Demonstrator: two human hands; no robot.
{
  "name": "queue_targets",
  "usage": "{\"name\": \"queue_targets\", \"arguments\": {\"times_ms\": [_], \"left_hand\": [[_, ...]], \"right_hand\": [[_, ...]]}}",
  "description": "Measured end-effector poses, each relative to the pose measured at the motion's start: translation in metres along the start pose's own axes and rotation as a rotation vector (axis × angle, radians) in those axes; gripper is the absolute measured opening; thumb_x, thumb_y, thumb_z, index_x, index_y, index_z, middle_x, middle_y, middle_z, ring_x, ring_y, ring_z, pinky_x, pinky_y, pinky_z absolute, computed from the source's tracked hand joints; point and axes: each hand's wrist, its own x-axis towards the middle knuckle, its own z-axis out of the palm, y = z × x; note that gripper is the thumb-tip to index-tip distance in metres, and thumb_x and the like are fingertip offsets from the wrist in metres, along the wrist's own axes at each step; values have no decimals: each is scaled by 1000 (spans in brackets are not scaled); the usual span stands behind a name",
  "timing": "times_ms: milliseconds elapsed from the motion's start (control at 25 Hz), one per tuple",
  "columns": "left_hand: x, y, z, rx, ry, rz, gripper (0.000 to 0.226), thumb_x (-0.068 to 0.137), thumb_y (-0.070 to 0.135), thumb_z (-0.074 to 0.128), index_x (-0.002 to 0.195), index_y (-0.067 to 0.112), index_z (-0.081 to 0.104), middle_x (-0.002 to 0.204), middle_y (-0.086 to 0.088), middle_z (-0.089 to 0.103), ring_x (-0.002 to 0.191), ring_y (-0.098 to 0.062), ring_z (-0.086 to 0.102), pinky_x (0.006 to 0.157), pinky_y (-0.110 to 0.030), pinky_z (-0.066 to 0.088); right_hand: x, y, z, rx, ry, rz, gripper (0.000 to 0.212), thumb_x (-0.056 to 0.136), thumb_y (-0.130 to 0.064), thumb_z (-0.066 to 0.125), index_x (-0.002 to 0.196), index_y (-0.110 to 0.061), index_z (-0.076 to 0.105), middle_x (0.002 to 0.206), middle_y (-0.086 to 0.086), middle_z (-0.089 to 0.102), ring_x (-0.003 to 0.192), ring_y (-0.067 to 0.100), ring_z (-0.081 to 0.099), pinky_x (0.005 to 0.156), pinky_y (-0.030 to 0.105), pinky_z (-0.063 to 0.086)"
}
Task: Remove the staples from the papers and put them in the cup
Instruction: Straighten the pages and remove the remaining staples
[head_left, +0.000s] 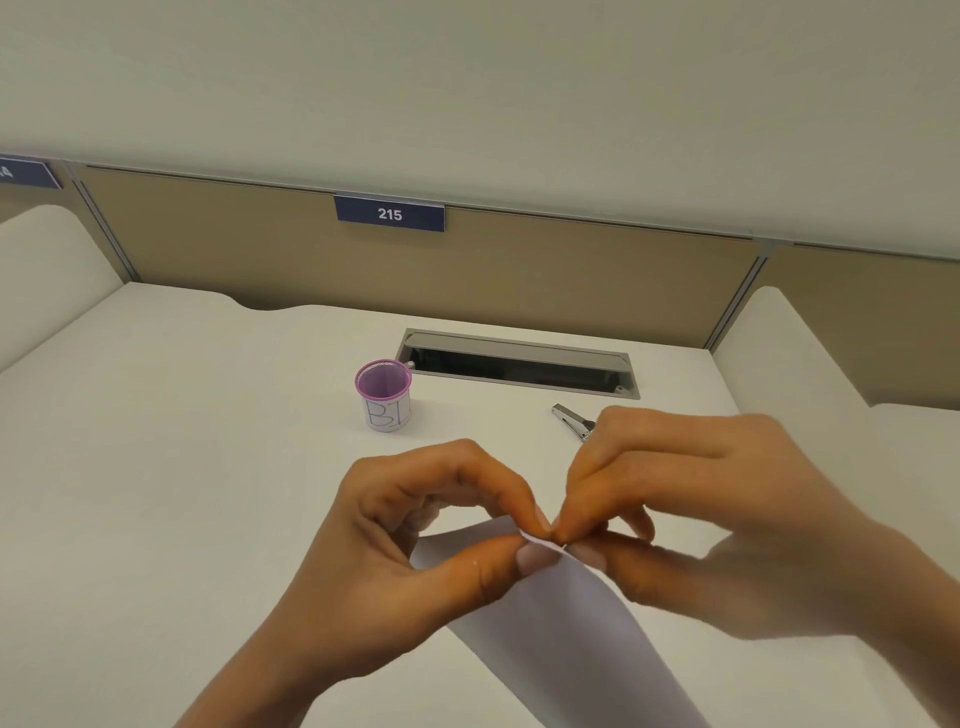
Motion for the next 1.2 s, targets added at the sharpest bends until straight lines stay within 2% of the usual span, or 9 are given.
{"name": "queue_targets", "arguments": {"times_ms": [240,400,560,640,720,800,920,1000,1200], "left_hand": [[-1,0,-3,58,7,-75,11,72,45,75,80,38,73,79,7,75,81,-27,72,75,-22,54],[-1,-3,-6,105,-21,-78,8,73,34,74,80,37,73,78,9,75,78,-23,72,73,-20,55],[-4,-5,-11,95,-16,-62,8,73,29,75,77,36,74,76,7,75,75,-23,72,72,-21,54],[-5,-8,-15,92,8,-56,6,73,28,76,76,33,74,75,5,75,74,-23,72,71,-20,53],[-5,-13,-15,93,37,-67,4,72,28,75,75,31,74,74,4,75,74,-22,71,72,-18,52],[-3,-16,-15,118,40,-62,2,72,30,74,74,30,73,74,5,75,74,-18,71,72,-15,52],[-3,-17,-18,211,83,-64,7,71,35,71,75,30,73,75,7,75,76,-13,72,72,-11,51],[-2,-18,-20,276,103,-56,10,70,36,69,77,29,73,76,8,75,75,-12,72,73,-11,52],[-1,-29,-33,456,84,45,14,74,28,63,84,33,71,82,10,74,78,-9,71,74,-11,50]], "right_hand": [[5,2,5,-65,-57,-48,11,76,-17,72,86,-17,69,80,-6,61,74,-4,45,65,1,38],[6,2,9,-115,-73,-64,14,70,-15,77,83,-15,69,77,-4,61,74,-5,39,66,0,33],[0,7,1,-121,61,-2,11,68,-2,70,75,-11,68,71,-1,61,66,-1,40,59,7,40],[-1,12,-6,-95,114,52,7,73,-6,68,75,-12,68,72,-5,61,63,-4,46,52,12,44],[-3,22,-3,-10,115,124,3,78,-12,69,78,-15,69,73,-12,62,65,-7,52,54,8,44],[-10,37,6,185,170,295,6,80,-11,71,78,-16,70,73,-14,64,65,1,60,55,11,46],[-27,79,24,458,260,619,12,84,-10,71,77,-19,72,70,-4,68,54,7,59,50,16,46],[-46,119,41,496,295,808,15,86,-11,69,75,-19,73,65,2,68,48,10,56,48,19,46],[-126,220,93,388,313,1362,10,82,-6,65,77,-5,73,71,14,70,61,22,61,49,28,46]]}}
